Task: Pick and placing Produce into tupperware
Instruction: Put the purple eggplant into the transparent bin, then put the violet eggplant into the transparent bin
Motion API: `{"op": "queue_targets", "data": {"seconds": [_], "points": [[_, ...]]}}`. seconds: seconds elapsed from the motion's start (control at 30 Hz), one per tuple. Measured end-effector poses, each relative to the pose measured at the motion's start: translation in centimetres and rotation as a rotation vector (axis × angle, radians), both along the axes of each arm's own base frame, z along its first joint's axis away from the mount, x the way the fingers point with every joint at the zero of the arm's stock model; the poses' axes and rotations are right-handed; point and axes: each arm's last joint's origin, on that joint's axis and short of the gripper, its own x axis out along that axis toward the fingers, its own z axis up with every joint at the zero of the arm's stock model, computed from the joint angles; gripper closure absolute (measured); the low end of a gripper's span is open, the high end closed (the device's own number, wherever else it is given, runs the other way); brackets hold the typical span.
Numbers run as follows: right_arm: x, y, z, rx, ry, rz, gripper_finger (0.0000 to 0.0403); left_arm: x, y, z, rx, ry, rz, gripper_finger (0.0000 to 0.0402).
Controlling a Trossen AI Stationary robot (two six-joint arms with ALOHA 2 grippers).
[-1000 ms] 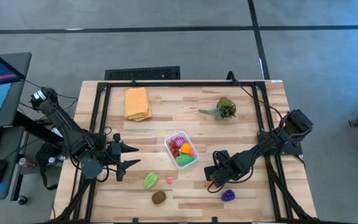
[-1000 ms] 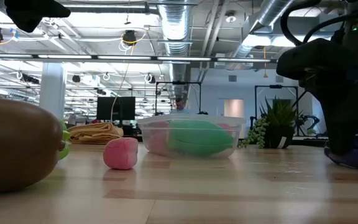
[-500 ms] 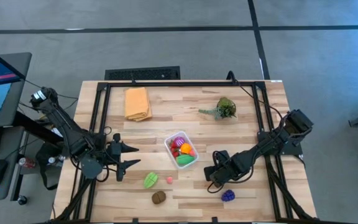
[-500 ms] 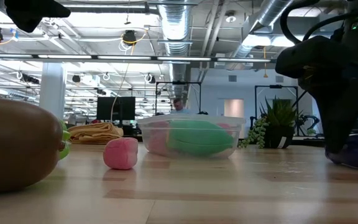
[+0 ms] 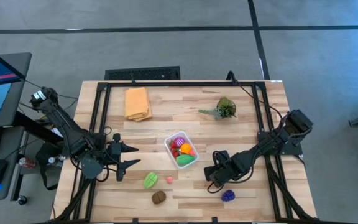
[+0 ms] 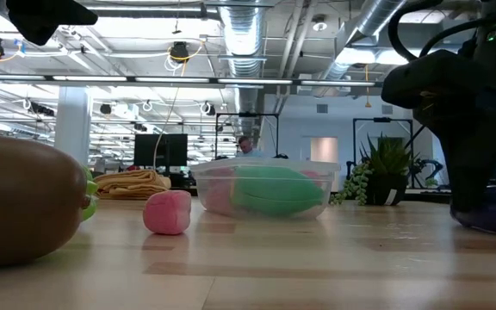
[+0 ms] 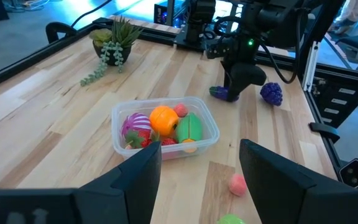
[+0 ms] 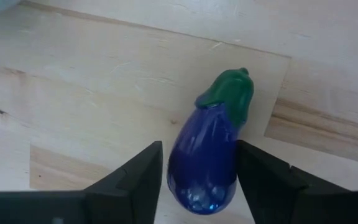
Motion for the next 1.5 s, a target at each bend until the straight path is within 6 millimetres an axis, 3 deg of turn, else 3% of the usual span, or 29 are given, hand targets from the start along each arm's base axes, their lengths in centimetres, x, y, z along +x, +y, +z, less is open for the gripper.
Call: {"op": "queue_targets", "data": {"seconds": [0.3,0.7,1.2,1.5], "points": [[0.00,0.00,0.00,0.000,-0.001,0.000,0.0224,0.00,0.00,0.00,0.000,0.000,0.000,0.0193],[0.10,0.06,0.01,0.006,-0.010,0.000,0.0174,0.00,0.00,0.00,0.000,0.000,0.000,0.0193],[0.10,0.06,0.01,0.006,-0.010,0.000,0.0225,-0.04,0.03,-0.08,0.008,0.007,0.000,0.0193],[0.10,0.07,0.01,0.006,-0.010,0.000,0.0201,-0.05,0.05,-0.11,0.012,0.010,0.000,0.0193]]}}
